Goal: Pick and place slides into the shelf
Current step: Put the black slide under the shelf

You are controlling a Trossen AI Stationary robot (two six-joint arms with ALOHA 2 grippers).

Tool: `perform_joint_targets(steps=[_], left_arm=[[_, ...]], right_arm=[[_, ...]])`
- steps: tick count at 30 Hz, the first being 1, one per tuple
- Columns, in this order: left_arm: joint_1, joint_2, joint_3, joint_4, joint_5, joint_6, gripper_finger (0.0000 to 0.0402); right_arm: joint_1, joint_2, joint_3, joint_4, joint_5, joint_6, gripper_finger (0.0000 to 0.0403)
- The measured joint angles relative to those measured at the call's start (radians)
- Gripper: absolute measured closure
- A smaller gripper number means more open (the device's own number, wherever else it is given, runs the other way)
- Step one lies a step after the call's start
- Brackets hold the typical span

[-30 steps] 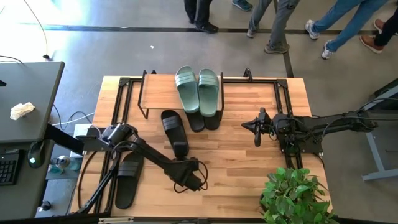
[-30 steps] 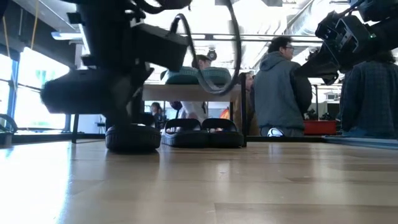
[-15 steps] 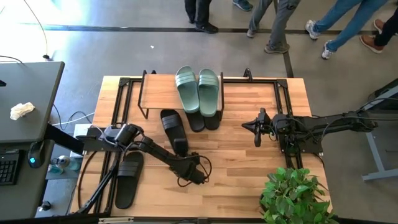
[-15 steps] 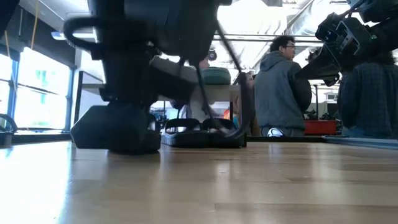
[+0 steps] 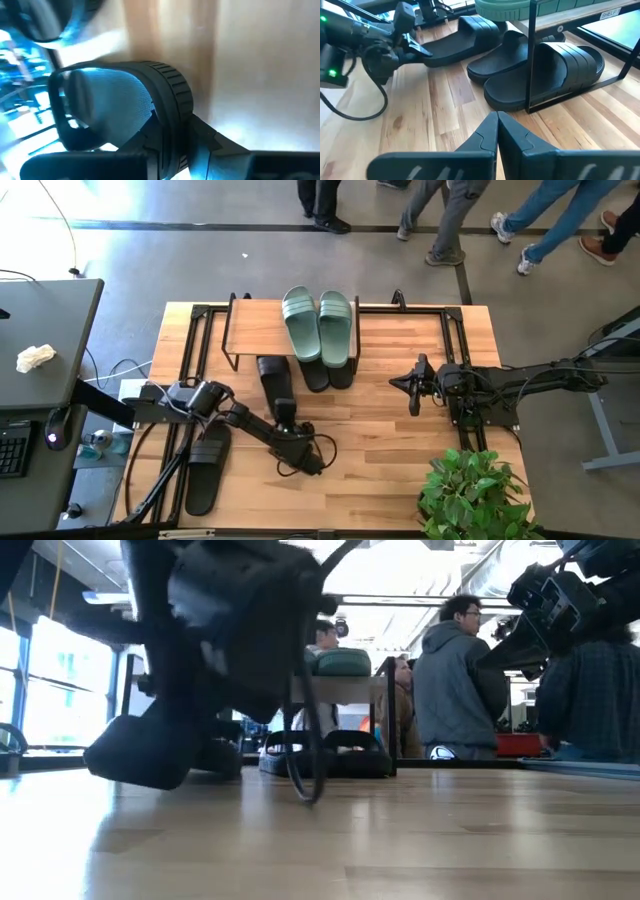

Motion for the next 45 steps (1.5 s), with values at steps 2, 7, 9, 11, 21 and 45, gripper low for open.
perform_joint_targets(steps=[2,7,9,11,21,45], left_arm=[[-0.006,0.000,-0.016,-0.019,-0.057,-0.012,0.0364],[-0.022,-0.001,-0.061,-0.057,-0.168,-0.004,0.0365],[-0.026,-0.002,-0.089,-0.040,-0.190,-0.001,0.0365],[-0.025,-0.007,-0.111,-0.031,-0.184,-0.021,0.0365],[0.005,-0.031,-0.144,0.031,-0.137,0.010,0.0366],[0.149,-0.165,-0.299,0.307,-0.077,0.294,0.0367]], right_arm=[[0.000,0.000,0.000,0.001,0.000,0.000,0.0403],[0.000,0.000,0.000,0.000,0.000,0.000,0.0403],[0.000,0.000,0.000,0.001,0.000,0.000,0.0403],[0.000,0.000,0.000,0.001,0.000,0.000,0.0403],[0.000,0.000,0.000,0.001,0.000,0.000,0.0403],[0.000,0.000,0.000,-0.003,0.000,0.000,0.0403]])
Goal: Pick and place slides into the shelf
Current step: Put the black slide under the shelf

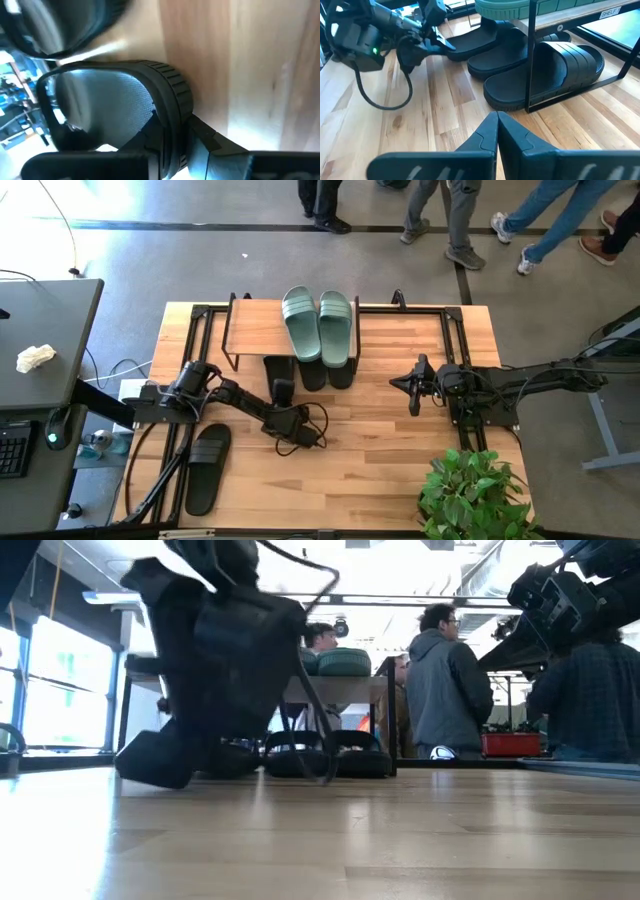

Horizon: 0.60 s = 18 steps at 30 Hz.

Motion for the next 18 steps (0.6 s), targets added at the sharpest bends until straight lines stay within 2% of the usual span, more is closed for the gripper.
perform_joint_targets(steps=[6,11,18], left_arm=[[0.008,-0.035,-0.081,0.066,-0.020,0.012,0.0368],[0.024,-0.085,-0.137,0.178,-0.034,0.093,0.0368],[0.075,-0.105,-0.158,0.208,-0.034,0.196,0.0368]], right_arm=[[0.000,0.000,0.001,-0.007,0.000,0.000,0.0403],[0.000,0.000,0.001,-0.011,0.000,0.000,0.0403],[0.000,0.001,0.001,-0.012,0.000,0.000,0.0403]])
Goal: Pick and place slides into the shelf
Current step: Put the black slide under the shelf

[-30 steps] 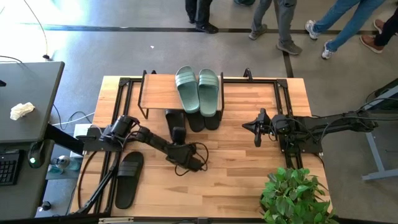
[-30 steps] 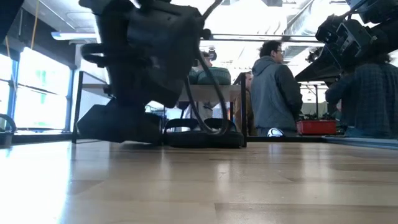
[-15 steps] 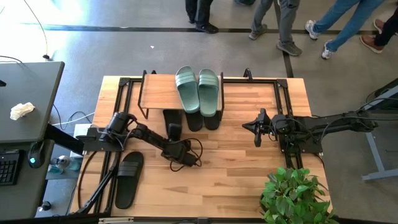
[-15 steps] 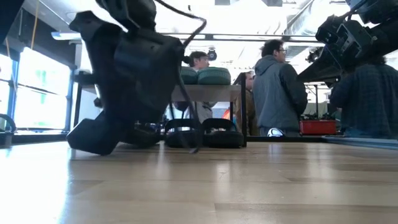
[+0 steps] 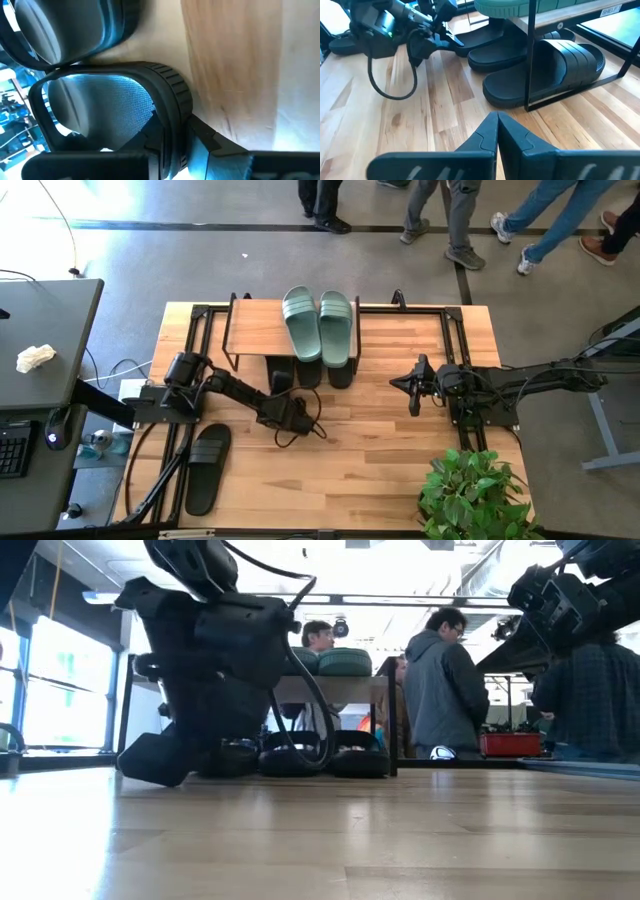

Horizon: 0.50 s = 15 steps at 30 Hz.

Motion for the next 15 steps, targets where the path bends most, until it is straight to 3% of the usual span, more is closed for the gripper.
perform_joint_targets(steps=[6,15], left_arm=[[0.037,-0.001,0.000,0.016,0.005,0.054,0.0368],[0.036,0.000,0.000,-0.018,-0.016,0.011,0.0368]], right_arm=[[0.000,0.000,0.000,0.000,0.000,0.000,0.0403],[0.000,0.000,0.000,0.001,0.000,0.000,0.0403]])
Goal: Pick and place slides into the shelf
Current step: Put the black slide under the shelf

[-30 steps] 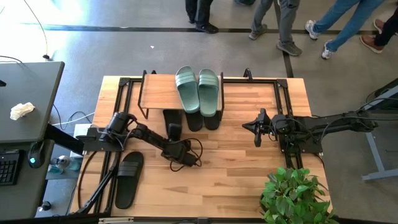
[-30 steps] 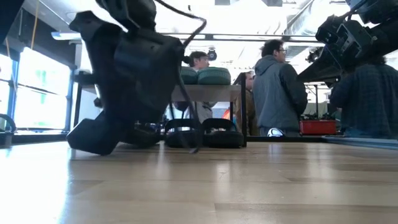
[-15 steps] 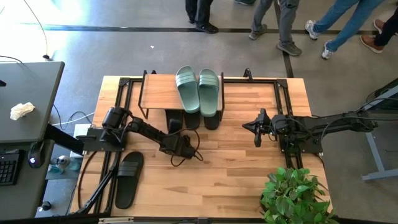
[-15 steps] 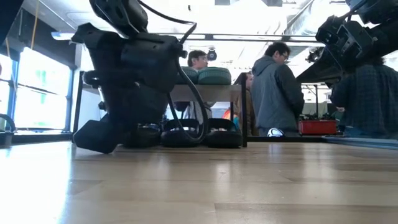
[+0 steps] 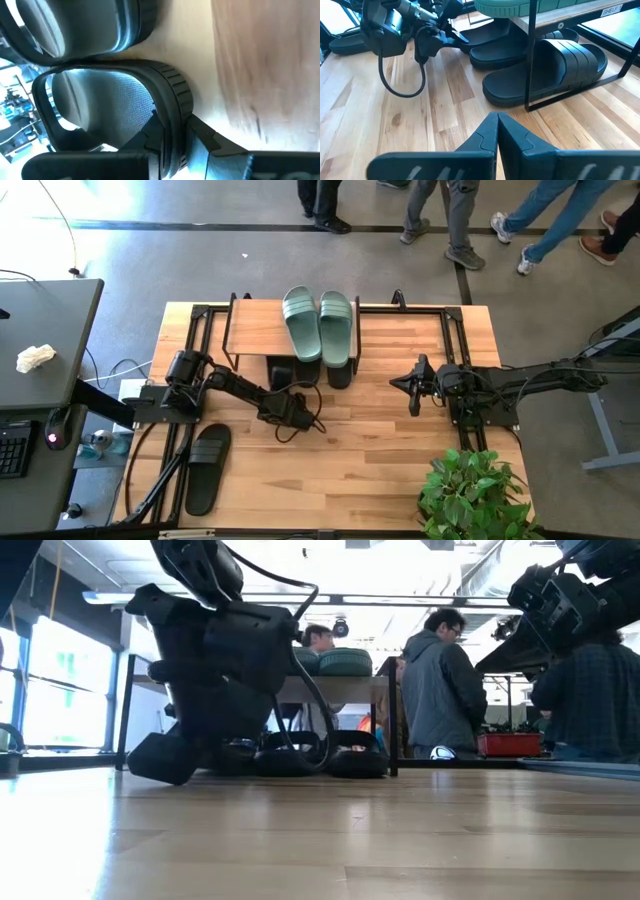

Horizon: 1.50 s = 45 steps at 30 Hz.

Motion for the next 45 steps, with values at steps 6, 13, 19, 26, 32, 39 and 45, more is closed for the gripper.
perform_joint_targets(steps=[6,13,19,26,32,39,45], left_arm=[[0.007,0.001,0.000,-0.027,-0.006,-0.018,0.0368],[0.021,0.000,-0.001,0.035,-0.015,0.113,0.0368],[0.032,0.000,-0.001,0.056,-0.017,0.165,0.0368],[0.033,-0.001,-0.001,0.113,-0.028,0.256,0.0368],[0.033,-0.001,-0.001,0.131,-0.031,0.273,0.0368],[0.032,-0.001,-0.001,0.131,-0.029,0.245,0.0340],[0.032,-0.001,0.000,0.136,-0.013,0.249,0.0234]], right_arm=[[0.000,0.000,0.000,0.000,0.000,0.000,0.0403],[0.000,0.000,0.000,0.000,0.000,0.000,0.0403],[0.000,0.000,0.000,0.000,0.000,0.000,0.0403],[0.000,0.000,0.000,0.000,0.000,0.000,0.0403],[0.000,0.000,0.000,0.000,0.000,0.000,0.0403],[0.000,0.000,0.000,0.000,0.000,0.000,0.0403],[0.000,0.000,0.000,0.000,0.000,0.000,0.0403]])
